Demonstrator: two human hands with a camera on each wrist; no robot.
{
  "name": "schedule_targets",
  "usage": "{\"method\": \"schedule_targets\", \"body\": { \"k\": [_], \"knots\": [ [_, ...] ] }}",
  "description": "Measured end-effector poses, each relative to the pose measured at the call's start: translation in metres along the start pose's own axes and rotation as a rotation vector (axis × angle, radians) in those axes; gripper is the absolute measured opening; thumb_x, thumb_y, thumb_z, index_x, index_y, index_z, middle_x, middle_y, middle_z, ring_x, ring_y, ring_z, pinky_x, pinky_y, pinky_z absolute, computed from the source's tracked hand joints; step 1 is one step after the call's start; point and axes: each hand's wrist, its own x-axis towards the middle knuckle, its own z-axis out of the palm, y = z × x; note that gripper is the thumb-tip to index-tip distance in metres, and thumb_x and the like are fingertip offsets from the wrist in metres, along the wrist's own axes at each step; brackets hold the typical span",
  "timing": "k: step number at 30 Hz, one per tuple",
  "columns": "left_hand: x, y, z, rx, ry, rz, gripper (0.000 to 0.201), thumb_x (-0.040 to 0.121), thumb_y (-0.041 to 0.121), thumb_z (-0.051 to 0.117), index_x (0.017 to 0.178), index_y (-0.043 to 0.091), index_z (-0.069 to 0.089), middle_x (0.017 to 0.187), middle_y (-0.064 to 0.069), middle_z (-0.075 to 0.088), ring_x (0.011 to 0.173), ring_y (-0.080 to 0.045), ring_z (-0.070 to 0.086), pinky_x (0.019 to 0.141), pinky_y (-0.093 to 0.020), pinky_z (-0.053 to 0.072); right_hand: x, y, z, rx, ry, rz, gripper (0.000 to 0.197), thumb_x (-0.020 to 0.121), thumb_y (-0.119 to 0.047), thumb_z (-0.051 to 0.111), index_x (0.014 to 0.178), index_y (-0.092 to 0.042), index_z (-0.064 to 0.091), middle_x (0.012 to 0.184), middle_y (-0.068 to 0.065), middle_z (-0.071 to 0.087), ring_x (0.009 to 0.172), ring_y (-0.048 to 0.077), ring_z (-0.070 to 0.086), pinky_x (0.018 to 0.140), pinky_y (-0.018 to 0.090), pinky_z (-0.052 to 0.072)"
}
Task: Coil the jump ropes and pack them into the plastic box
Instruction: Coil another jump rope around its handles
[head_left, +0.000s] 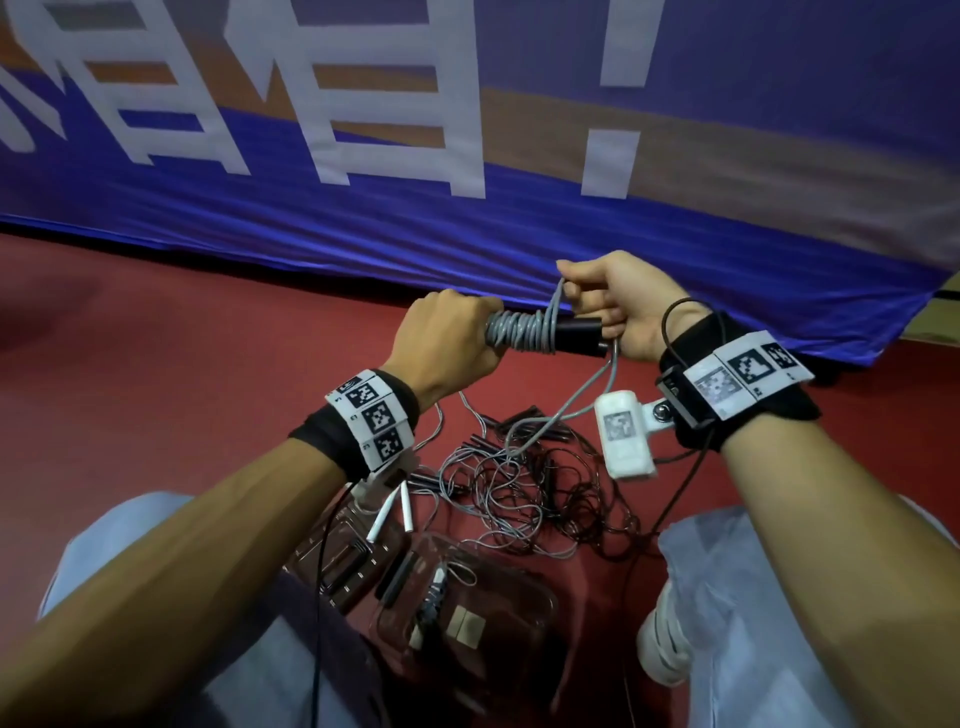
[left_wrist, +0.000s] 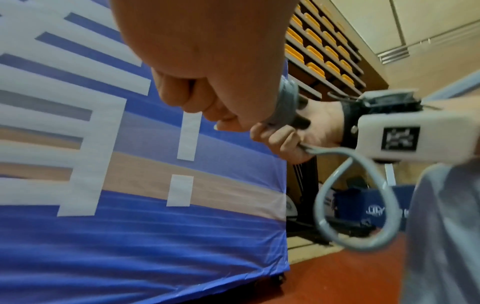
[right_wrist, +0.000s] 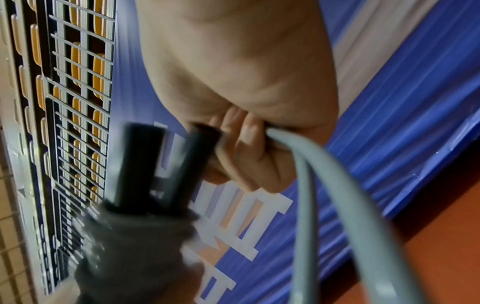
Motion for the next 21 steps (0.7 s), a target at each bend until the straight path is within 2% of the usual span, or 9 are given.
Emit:
{"method": "schedule_targets", "body": {
  "k": [2, 4, 8, 9, 11, 13, 15, 18, 21],
  "knots": [
    [0.001, -0.001, -0.002, -0.163, 0.071, -0.113, 0.028, 0.076, 0.025, 0.065, 0.057, 0.020, 0.046, 0.048, 0.003, 0.049, 0.046, -0.026, 0.048, 0.049, -0.029, 0.037, 0.005, 0.004, 0.002, 0.028, 0.016, -0.014, 0.040, 0.099, -0.022, 0.053, 0.059, -0.019, 0.048, 0.048, -0.008, 0.029, 0.036, 0.006, 0.018, 0.035, 0.018, 0.011],
    [0.004, -0.004, -0.004, -0.331, 0.140, -0.238, 0.036, 0.076, 0.027, 0.067, 0.051, 0.017, 0.042, 0.043, 0.004, 0.043, 0.041, -0.018, 0.038, 0.045, -0.026, 0.029, 0.009, 0.006, 0.007, 0.113, -0.056, -0.006, 0.036, 0.096, -0.017, 0.043, 0.061, -0.019, 0.046, 0.045, -0.009, 0.025, 0.035, 0.005, 0.017, 0.037, 0.018, 0.009],
    [0.009, -0.013, 0.002, -0.534, 0.206, -0.517, 0.039, 0.071, 0.029, 0.069, 0.048, 0.011, 0.044, 0.039, 0.004, 0.037, 0.043, -0.010, 0.029, 0.043, -0.027, 0.030, 0.016, 0.016, 0.030, 0.149, -0.193, 0.045, 0.043, 0.109, -0.033, 0.035, 0.069, -0.017, 0.043, 0.044, -0.010, 0.021, 0.032, 0.002, 0.016, 0.034, 0.018, 0.008],
    [0.010, -0.017, 0.006, -0.538, 0.193, -0.591, 0.038, 0.071, 0.030, 0.070, 0.048, 0.011, 0.046, 0.038, 0.005, 0.038, 0.042, -0.009, 0.032, 0.045, -0.027, 0.031, 0.017, 0.020, 0.040, 0.098, -0.143, 0.022, 0.047, 0.110, -0.038, 0.034, 0.069, -0.018, 0.041, 0.044, -0.009, 0.023, 0.031, 0.003, 0.018, 0.034, 0.016, 0.010],
    [0.011, -0.025, 0.014, -0.514, 0.128, -0.690, 0.035, 0.070, 0.032, 0.071, 0.051, 0.010, 0.053, 0.041, 0.006, 0.044, 0.044, -0.011, 0.045, 0.049, -0.026, 0.033, 0.012, 0.032, 0.063, -0.256, 0.058, -0.153, 0.050, 0.111, -0.039, 0.036, 0.066, -0.019, 0.040, 0.049, 0.000, 0.039, 0.035, 0.014, 0.035, 0.039, 0.019, 0.021],
    [0.010, -0.033, 0.023, -0.471, 0.035, -0.709, 0.033, 0.071, 0.036, 0.070, 0.055, 0.009, 0.057, 0.050, 0.004, 0.054, 0.058, -0.020, 0.064, 0.052, -0.026, 0.036, 0.007, 0.050, 0.080, -0.700, 0.219, -0.315, 0.042, 0.109, -0.025, 0.041, 0.069, -0.013, 0.045, 0.077, 0.019, 0.066, 0.066, 0.034, 0.061, 0.056, 0.032, 0.033],
    [0.005, -0.036, 0.033, -0.415, -0.067, -0.707, 0.033, 0.071, 0.039, 0.069, 0.060, 0.009, 0.059, 0.062, -0.004, 0.063, 0.069, -0.027, 0.068, 0.054, -0.027, 0.040, 0.000, 0.063, 0.087, -0.860, 0.291, -0.375, 0.028, 0.106, -0.017, 0.045, 0.078, -0.015, 0.048, 0.103, 0.026, 0.069, 0.095, 0.044, 0.065, 0.069, 0.035, 0.038],
    [-0.001, -0.037, 0.045, -0.266, -0.216, -0.712, 0.034, 0.071, 0.041, 0.070, 0.077, 0.009, 0.062, 0.080, -0.009, 0.067, 0.072, -0.028, 0.067, 0.058, -0.028, 0.047, 0.002, 0.066, 0.075, -0.954, 0.324, -0.436, 0.034, 0.105, -0.022, 0.048, 0.072, -0.014, 0.042, 0.091, 0.019, 0.065, 0.085, 0.041, 0.061, 0.068, 0.034, 0.037],
    [-0.006, -0.036, 0.049, -0.081, -0.309, -0.652, 0.027, 0.075, 0.033, 0.068, 0.086, 0.009, 0.064, 0.081, -0.008, 0.066, 0.073, -0.031, 0.066, 0.065, -0.033, 0.054, 0.007, 0.063, 0.062, -1.054, 0.336, -0.451, 0.045, 0.103, -0.028, 0.054, 0.064, -0.015, 0.038, 0.066, 0.004, 0.049, 0.068, 0.034, 0.049, 0.062, 0.032, 0.034]
  ]
}}
